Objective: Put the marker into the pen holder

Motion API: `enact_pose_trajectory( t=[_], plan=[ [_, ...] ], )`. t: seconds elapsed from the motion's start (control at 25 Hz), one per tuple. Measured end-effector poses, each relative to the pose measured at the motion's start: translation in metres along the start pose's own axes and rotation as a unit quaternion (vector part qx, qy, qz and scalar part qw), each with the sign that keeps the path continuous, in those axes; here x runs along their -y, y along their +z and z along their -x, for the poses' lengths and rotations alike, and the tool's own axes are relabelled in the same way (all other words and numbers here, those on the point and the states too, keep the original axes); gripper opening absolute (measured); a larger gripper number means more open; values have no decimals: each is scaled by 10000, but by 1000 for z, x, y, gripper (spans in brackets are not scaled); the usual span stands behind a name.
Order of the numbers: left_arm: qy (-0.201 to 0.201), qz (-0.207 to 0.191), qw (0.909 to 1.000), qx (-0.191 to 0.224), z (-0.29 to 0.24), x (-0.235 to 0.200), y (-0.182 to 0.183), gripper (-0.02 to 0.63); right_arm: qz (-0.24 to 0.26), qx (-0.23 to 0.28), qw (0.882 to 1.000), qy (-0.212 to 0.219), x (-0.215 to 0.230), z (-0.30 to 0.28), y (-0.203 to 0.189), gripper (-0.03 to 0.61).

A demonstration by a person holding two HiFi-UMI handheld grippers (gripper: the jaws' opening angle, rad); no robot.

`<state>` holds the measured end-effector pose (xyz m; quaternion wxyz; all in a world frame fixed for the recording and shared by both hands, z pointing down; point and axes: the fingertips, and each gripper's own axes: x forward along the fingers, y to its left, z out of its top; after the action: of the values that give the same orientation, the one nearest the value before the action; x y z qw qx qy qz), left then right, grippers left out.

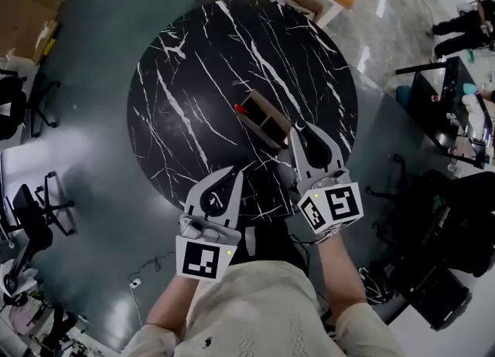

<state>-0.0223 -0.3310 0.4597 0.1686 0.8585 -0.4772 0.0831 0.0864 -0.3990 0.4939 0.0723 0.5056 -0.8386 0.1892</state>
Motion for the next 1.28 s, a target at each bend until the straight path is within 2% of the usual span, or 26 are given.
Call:
enact_pose_trajectory(
  t=[0.28,0.56,0.96,1.04,1.16,1.28],
  plan=[
    [198,90,9996,-162,-7,-7,-15,12,4,-118,9998,140,7,-26,-12,78],
    [264,130,9992,-254,-6,-9,-26,12,59,-315,9995,47,12,-33,-27,78],
    [165,93,9997,-176,-11,0,-18,12,21,-218,9998,-33,12,-20,-15,78],
    [139,72,9998,-128,-10,3,-14,12,-6,-276,9996,113,7,-15,-12,76],
    [111,16,9999,-17,-7,8,-4,12,-17,-452,9985,317,-5,-2,-9,22],
    [44,-93,9998,171,-3,15,12,12,66,-463,9978,475,-18,18,-1,17]
  ],
)
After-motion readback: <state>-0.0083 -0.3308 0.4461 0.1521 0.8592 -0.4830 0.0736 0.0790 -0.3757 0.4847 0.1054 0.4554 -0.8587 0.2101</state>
